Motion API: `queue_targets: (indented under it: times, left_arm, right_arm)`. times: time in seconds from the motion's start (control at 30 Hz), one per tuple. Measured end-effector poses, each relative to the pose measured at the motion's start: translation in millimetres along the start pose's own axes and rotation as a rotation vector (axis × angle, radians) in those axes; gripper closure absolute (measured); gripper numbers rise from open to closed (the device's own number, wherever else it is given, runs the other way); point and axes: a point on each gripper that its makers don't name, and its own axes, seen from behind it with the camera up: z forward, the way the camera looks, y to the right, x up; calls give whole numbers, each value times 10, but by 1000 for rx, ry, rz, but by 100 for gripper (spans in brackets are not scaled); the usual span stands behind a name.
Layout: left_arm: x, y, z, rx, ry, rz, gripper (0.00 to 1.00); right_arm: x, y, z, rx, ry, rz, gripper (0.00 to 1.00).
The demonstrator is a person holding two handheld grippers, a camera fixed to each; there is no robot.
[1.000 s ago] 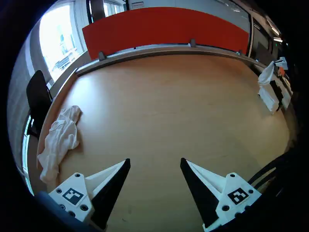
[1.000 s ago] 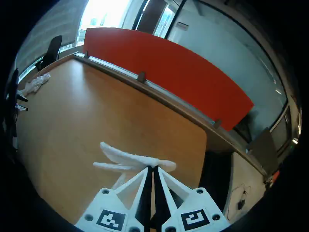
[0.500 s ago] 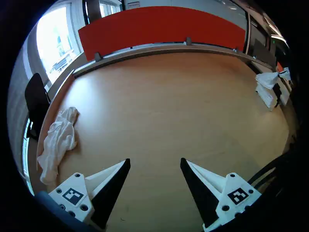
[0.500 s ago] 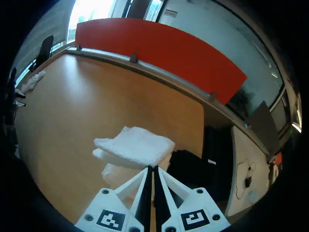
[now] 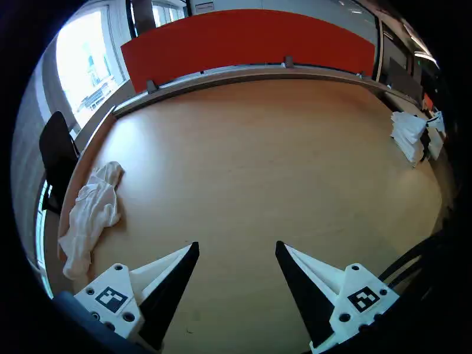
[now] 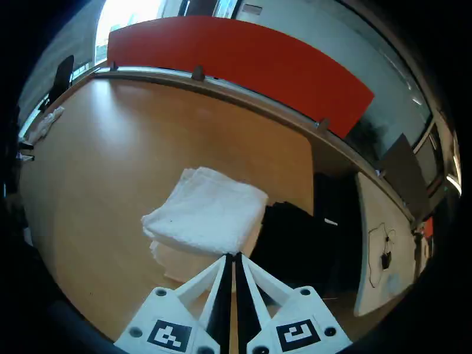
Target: Fold towel
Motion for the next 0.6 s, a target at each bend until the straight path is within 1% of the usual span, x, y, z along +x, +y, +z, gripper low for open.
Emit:
queue_targets:
  times: [0.3, 0.43, 0.6]
  left_arm:
    - [-39, -16, -28, 8, -6, 2, 4]
    - [-58, -18, -40, 10, -10, 4, 4]
    - [-77, -18, -48, 12, -13, 4, 4]
  right_arm:
    - [-294, 61, 128, -4, -55, 57, 96]
    - [-402, 50, 179, 1, -74, 84, 96]
    - [-520, 37, 224, 1, -94, 101, 96]
